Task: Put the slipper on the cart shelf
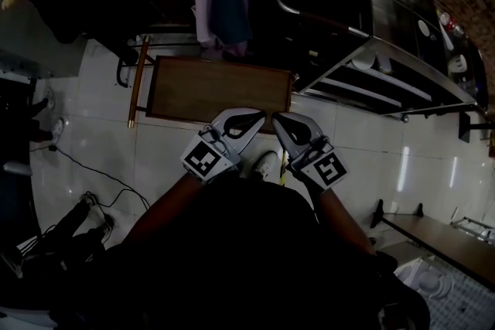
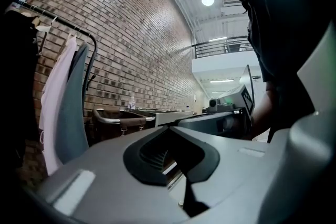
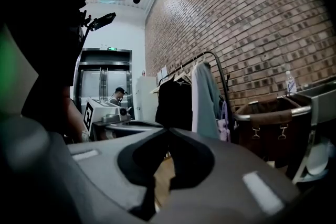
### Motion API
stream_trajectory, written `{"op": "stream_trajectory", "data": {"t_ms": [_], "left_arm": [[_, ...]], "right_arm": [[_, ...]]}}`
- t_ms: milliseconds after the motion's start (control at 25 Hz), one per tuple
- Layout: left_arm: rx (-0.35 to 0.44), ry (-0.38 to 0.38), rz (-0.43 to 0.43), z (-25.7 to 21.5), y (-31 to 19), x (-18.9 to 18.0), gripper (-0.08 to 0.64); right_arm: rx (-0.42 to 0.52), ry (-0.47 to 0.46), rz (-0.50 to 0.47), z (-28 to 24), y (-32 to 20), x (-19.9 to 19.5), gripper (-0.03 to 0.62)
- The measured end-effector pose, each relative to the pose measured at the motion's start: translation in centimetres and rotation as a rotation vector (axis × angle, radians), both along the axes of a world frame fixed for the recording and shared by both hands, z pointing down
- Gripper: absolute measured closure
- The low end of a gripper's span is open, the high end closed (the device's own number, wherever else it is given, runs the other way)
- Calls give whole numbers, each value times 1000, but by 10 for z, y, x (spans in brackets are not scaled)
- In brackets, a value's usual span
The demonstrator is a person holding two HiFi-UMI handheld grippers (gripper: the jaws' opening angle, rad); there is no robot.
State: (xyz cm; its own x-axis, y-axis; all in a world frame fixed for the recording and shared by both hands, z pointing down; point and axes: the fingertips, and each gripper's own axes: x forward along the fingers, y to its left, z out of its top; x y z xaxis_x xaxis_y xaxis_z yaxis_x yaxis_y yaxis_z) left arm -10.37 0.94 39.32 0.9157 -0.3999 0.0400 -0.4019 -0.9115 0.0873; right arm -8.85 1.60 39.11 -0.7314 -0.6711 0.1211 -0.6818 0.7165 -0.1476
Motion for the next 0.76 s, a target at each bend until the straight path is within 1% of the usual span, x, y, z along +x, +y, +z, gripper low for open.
{"op": "stream_trajectory", "data": {"t_ms": [360,760], "left_arm": [[31,-13,0,3,2,5,558],[-2,-10,1,3,7,3,557]], "right_arm": [[17,11,-32,-2,3,2,591],[12,4,-38,-2,2,-2,591]]}}
